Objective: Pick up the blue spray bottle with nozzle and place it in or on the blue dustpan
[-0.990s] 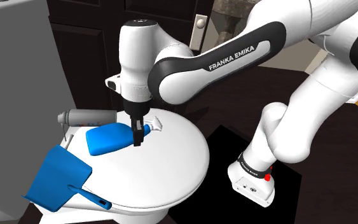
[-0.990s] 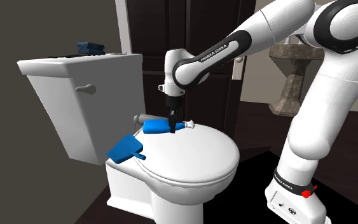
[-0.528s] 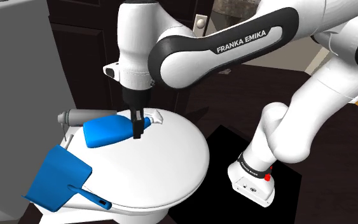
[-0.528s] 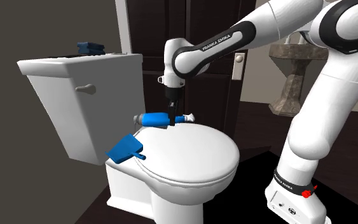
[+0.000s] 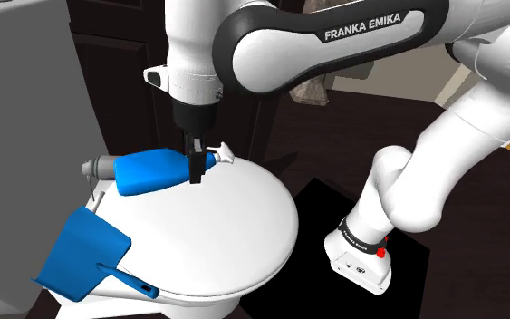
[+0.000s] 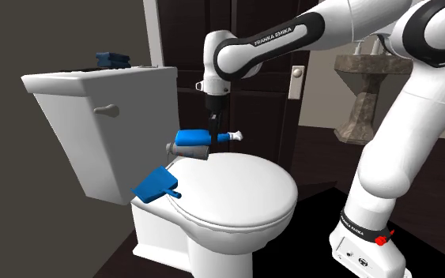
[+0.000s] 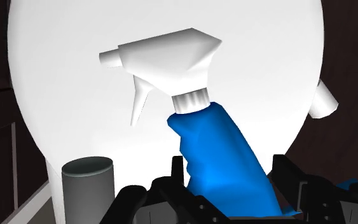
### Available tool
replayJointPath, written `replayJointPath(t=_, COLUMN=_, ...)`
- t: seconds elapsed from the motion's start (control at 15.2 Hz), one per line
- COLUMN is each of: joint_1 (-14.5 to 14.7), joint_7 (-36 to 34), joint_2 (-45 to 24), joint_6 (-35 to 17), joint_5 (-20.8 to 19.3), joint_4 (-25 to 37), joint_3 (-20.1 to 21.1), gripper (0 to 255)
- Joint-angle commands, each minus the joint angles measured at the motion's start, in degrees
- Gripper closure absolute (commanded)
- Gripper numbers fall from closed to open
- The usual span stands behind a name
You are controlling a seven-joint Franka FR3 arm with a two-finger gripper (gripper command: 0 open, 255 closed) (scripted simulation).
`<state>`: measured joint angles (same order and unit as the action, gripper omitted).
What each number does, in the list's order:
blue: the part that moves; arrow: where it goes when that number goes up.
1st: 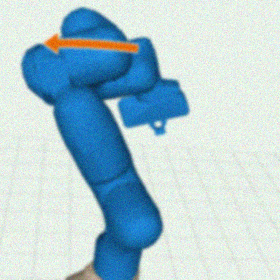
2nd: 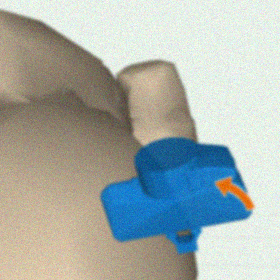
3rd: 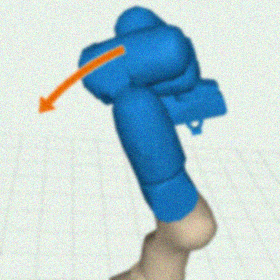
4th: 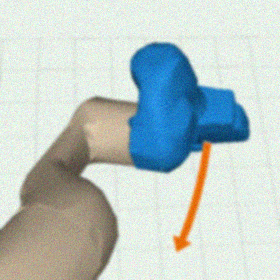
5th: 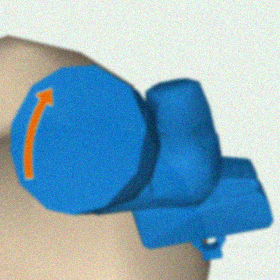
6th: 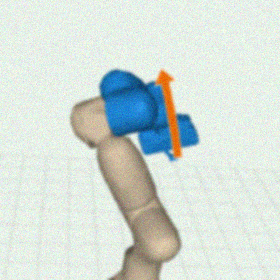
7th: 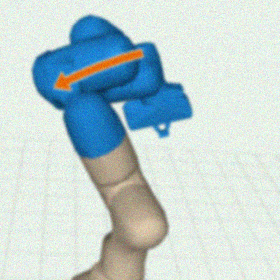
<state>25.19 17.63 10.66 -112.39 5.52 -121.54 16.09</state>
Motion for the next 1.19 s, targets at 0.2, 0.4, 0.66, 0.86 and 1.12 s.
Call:
replayJointPath(t=0.2, joint_1=0.9, joint_7=-3.8, joint_2=-5.7, joint_6=1.6, joint_5=-1.6, joint_4=7.3, joint_3=2.0, gripper=255)
replayJointPath(t=0.4, joint_1=2.1, joint_7=-7.5, joint_2=-11.9, joint_6=2.6, joint_5=-3.8, joint_4=14.3, joint_3=3.7, gripper=255)
replayJointPath(t=0.66, joint_1=4.7, joint_7=-12.3, joint_2=-20.9, joint_6=4.9, joint_5=-7.4, joint_4=25.1, joint_3=5.2, gripper=255)
replayJointPath(t=0.86, joint_1=7.3, joint_7=-15.5, joint_2=-28.1, joint_6=7.7, joint_5=-10.2, joint_4=34.7, joint_3=5.7, gripper=255)
replayJointPath(t=1.12, joint_1=9.0, joint_7=-17.0, joint_2=-32.5, joint_6=8.1, joint_5=-11.9, joint_4=39.3, joint_3=5.9, gripper=255)
